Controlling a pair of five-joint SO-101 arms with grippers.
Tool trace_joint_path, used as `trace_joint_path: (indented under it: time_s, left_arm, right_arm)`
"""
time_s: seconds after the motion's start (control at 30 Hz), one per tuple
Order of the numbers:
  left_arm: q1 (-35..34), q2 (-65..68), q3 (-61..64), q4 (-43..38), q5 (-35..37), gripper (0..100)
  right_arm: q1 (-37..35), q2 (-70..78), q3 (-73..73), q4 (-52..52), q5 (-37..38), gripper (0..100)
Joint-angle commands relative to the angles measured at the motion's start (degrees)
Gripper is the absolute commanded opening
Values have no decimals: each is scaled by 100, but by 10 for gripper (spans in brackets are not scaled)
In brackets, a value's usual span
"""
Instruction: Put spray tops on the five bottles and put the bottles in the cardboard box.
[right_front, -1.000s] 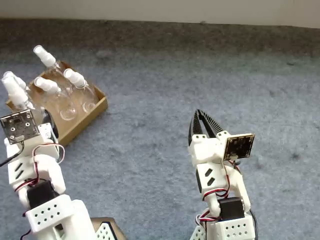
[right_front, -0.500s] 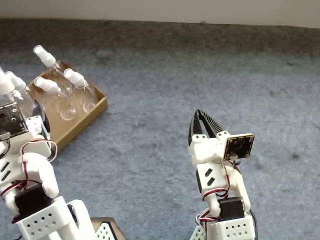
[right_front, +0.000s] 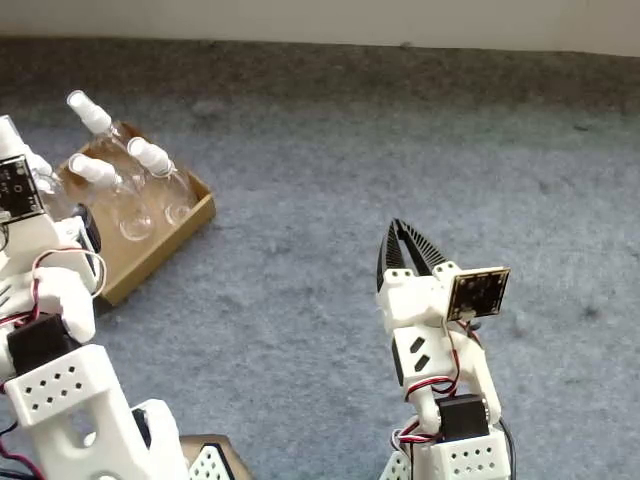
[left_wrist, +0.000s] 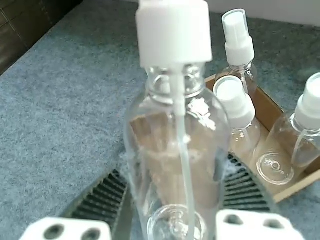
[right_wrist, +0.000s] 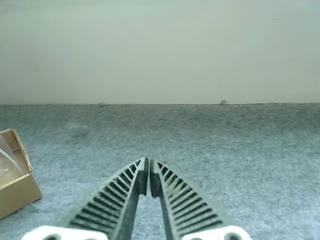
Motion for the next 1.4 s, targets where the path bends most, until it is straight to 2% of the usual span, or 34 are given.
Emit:
trace_joint_path:
  time_s: [0.0,0.13,0.27,0.87,1.37]
  left_arm:
    - [101,40,-303,-9,44,74]
    - [127,13,-101,-141,44,74]
    - [92,-4,629,-1064,44,74]
    - [92,-646,2229,-3156,9,73]
    - [-66,-629,2185,-3367,9,73]
  right_arm:
    - [-154,-40,673,22,53,5]
    - [-347,-40,673,40,53,5]
    - [-338,-40,673,40,53,5]
    - [-347,-40,673,40,53,5]
    - [-330,-40,673,40,53,5]
